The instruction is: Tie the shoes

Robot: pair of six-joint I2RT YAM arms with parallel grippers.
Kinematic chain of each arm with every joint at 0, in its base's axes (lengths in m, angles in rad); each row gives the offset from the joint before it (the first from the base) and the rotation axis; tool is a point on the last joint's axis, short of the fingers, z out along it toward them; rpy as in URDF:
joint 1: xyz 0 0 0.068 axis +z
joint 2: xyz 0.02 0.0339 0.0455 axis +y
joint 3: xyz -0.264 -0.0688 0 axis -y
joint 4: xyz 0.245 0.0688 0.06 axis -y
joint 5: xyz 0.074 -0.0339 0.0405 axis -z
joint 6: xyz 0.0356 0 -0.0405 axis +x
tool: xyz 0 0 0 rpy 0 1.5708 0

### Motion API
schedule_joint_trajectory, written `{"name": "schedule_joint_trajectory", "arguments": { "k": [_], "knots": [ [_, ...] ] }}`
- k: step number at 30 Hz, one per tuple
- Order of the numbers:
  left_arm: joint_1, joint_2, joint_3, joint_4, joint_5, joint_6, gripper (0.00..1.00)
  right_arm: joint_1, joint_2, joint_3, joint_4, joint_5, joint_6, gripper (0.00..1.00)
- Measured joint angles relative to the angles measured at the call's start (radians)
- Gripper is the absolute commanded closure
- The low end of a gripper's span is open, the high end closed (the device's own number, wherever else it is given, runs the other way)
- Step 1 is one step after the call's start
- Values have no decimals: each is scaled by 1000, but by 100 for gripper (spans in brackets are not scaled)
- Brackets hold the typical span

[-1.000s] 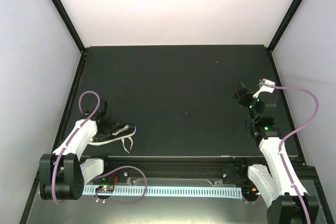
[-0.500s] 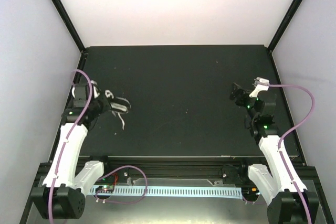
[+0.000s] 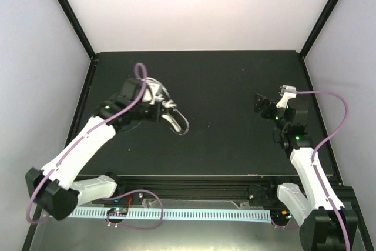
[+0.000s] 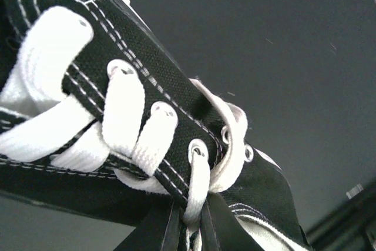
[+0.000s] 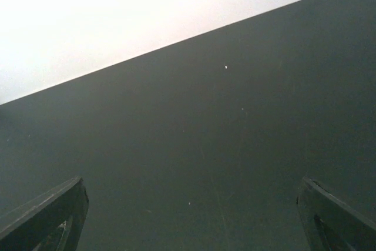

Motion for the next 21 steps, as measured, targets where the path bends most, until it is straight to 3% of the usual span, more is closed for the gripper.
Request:
{"name": "schedule_joint_trajectory", "arguments": {
  "k": [4,8,14,21],
  "knots": [
    [-225,148,93,24,-3,8,98,0,17,43,-53,-4,11,0],
    [-370,351,281,38,17,38,99,0,-7,61,-107,9,16,0],
    [-420,558,470,22,36,97,99,0,-37,90,-196,68,10,0],
    [-406,649,412,-126,-75,145,98,0,-25,77,-213,0,30,2]
  ]
}}
